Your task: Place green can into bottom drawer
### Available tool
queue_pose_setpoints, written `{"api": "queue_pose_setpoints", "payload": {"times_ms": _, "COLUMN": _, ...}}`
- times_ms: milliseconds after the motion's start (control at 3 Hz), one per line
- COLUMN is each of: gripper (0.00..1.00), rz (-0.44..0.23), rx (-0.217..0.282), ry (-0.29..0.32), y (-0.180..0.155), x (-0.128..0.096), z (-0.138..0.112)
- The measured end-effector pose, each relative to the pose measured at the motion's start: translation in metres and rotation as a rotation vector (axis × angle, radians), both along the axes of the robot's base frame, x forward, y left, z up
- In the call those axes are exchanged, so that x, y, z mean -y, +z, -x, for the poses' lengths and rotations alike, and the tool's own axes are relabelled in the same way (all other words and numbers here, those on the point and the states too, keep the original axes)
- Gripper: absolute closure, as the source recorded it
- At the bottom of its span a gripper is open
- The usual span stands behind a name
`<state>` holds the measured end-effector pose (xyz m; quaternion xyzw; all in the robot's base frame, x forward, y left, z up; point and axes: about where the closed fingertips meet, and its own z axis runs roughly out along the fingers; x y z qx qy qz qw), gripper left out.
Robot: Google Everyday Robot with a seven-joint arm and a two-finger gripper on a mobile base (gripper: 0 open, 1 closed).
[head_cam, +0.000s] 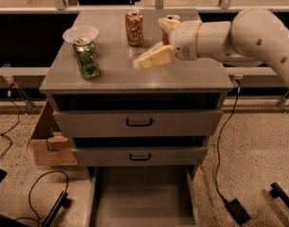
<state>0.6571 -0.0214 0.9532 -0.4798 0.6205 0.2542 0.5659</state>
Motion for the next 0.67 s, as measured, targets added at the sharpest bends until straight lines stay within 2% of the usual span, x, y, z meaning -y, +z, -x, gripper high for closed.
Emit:
{"api": "queue_pose_setpoints", "payload": {"times_ms": 333, "gripper": 0.0, "rz": -0.051, "rx": -0.049, "ry": 0.103, "y": -0.027, "x": -0.051, "z": -0.018}}
{"api": "queue_pose_setpoints", "payload": {"times_ms": 667, "gripper": 0.0, "rz": -0.105, "rx": -0.077, "ry": 0.181, "y": -0.047, "x": -0.095, "z": -0.031}}
